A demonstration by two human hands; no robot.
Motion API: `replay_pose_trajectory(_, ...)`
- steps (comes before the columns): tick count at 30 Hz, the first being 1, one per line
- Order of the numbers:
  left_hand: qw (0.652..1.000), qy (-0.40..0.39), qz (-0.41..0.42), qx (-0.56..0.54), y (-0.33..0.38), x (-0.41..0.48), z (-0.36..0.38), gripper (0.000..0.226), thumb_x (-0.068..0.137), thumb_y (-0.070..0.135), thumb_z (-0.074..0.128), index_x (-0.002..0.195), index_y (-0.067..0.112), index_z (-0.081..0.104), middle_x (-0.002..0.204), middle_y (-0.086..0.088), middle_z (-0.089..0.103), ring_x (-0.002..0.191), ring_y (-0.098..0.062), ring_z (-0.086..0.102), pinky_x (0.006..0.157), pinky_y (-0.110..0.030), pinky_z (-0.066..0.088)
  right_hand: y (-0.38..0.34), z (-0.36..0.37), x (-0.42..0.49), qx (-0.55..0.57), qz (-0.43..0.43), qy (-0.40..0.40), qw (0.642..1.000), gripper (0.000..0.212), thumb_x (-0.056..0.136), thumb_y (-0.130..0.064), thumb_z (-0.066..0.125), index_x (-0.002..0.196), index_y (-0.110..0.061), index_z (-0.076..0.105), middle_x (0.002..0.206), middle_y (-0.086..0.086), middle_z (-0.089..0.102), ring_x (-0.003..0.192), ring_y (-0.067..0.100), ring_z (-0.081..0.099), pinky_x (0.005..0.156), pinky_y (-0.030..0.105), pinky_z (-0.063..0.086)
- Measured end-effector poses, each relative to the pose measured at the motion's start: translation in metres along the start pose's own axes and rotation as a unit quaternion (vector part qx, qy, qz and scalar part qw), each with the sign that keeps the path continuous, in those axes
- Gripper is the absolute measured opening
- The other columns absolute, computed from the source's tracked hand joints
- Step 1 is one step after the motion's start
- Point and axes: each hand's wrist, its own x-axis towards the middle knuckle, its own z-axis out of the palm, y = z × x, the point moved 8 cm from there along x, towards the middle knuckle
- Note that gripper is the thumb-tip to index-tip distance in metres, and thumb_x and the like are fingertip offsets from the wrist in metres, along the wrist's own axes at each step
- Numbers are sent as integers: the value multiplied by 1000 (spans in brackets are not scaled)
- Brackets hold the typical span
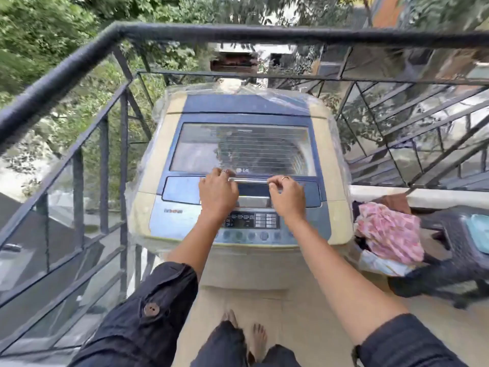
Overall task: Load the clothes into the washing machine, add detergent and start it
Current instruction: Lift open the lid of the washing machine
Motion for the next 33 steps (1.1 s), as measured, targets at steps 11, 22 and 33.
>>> replay_pose_trajectory(11, 995, -75, -24, 64, -30, -15, 14, 34, 91, 19, 41, 115, 19, 64, 121, -6, 63, 114, -25, 54, 102, -41, 28, -1, 23, -14, -176, -41, -149, 972, 37, 94, -16, 38, 121, -25, 62, 127, -5, 61, 127, 19, 39, 101, 40, 29)
replay_pose_trajectory(22, 987, -123, -52, 94, -25, -23, 21, 38, 91, 22, 37, 123, 7, 52, 130, -12, 51, 124, -29, 43, 106, -47, 25, -6, 39, -17, -278, -22, -265, 923, 42, 95, -19, 34, 136, -21, 45, 140, 4, 45, 132, 23, 34, 105, 47, 27)
replay_pose_trajectory(33, 973, -155, -20, 170, -12, -11, -4, 84, 69, 79, 49, 117, 10, 58, 124, -9, 58, 124, -26, 44, 104, -48, 23, -25, 22, -12, -286, -47, -278, 916, 36, 75, -40, 73, 94, -23, 48, 122, -1, 51, 125, 20, 36, 96, 41, 27)
